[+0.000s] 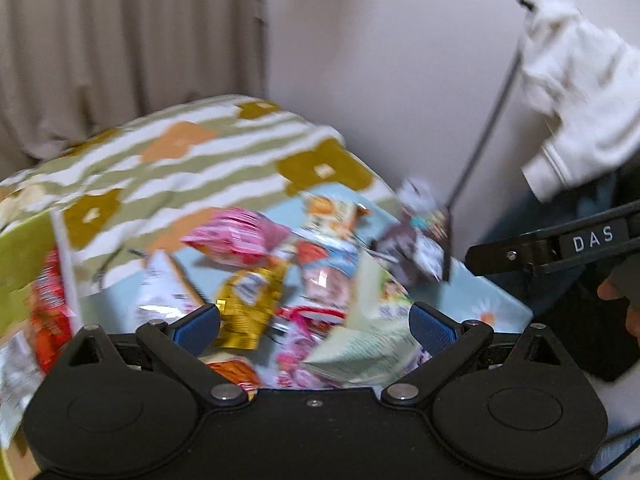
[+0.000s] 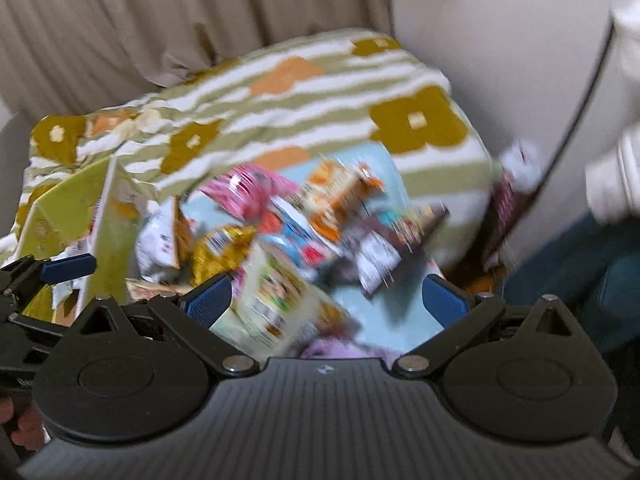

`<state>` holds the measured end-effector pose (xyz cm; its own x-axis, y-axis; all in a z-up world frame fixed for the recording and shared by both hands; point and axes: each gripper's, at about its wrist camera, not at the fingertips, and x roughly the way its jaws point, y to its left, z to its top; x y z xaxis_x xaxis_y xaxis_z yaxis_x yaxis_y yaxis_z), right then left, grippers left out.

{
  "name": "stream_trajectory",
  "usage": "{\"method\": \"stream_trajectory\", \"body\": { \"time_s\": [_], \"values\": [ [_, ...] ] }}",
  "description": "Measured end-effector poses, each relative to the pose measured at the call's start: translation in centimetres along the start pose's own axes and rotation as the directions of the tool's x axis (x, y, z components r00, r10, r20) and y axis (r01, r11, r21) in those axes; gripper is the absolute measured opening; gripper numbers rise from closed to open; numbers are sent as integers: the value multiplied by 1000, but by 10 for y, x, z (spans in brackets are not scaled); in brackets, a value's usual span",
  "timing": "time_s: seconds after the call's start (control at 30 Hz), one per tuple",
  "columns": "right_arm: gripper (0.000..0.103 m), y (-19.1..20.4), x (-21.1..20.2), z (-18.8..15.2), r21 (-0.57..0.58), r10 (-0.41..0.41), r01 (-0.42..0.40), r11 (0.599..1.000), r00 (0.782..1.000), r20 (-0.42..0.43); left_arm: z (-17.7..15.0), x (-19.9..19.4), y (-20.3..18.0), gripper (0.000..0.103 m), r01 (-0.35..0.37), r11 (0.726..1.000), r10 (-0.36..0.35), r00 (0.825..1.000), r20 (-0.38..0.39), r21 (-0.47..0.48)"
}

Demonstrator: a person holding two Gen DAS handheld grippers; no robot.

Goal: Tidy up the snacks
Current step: 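Grasp the pale green bag with the left gripper while the right gripper grasps the purple bag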

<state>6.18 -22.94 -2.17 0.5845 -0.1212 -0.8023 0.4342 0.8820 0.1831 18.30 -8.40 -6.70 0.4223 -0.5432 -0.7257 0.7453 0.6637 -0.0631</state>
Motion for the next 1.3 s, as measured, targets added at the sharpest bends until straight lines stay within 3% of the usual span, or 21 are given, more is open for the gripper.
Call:
{"method": "stream_trajectory", "body": {
  "time_s": [0.3,0.6,0.67,0.87,1.3],
  "values": [
    [103,-32,37,-34,201,3,22,979,992,-124,-9,63,-22,97,108,982,-88,987,-131,153],
    [103,-47,65,-52,304,26,37,952,980,-199,-20,94,-29,82,185,969,-146,964,-222,162],
    [103,-48,71,-55,311,28,42,949,975,-220,-23,96,-31,80,183,969,-143,964,-224,168],
    [103,-52,83,-62,317,44,41,948,966,-256,-24,94,-34,55,183,970,-144,964,-225,163],
    [103,-59,103,-63,318,110,-16,948,953,-282,-28,69,-32,49,134,988,-117,972,-201,74]
  ]
}}
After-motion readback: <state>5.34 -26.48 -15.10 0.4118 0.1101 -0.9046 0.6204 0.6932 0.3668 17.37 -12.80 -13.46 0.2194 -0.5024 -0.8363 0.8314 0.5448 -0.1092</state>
